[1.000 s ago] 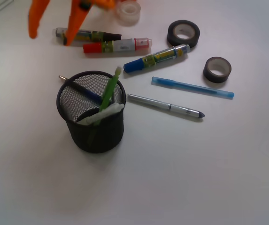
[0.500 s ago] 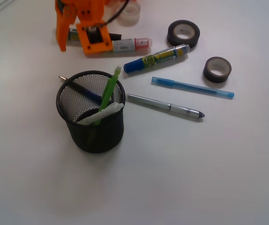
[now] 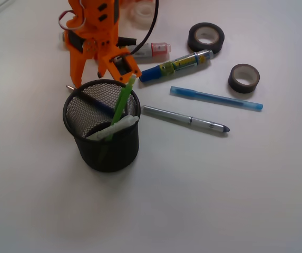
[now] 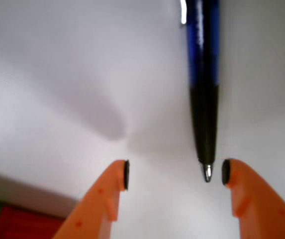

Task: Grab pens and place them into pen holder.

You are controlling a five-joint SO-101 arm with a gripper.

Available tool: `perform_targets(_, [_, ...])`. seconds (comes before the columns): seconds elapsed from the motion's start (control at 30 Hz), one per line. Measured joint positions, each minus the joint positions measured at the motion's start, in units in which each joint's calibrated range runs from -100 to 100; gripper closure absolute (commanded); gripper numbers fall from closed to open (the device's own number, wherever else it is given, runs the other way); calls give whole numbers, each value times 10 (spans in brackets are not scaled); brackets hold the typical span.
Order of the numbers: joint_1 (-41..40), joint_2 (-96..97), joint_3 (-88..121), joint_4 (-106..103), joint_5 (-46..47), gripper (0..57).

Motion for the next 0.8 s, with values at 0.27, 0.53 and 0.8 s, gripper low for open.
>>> perform_targets(0.27, [17, 65, -80, 33, 43, 357])
perform_targets(0.53, [21, 169, -223, 112, 64, 360])
perform_targets(0.8, [21, 222, -309, 166, 72, 527])
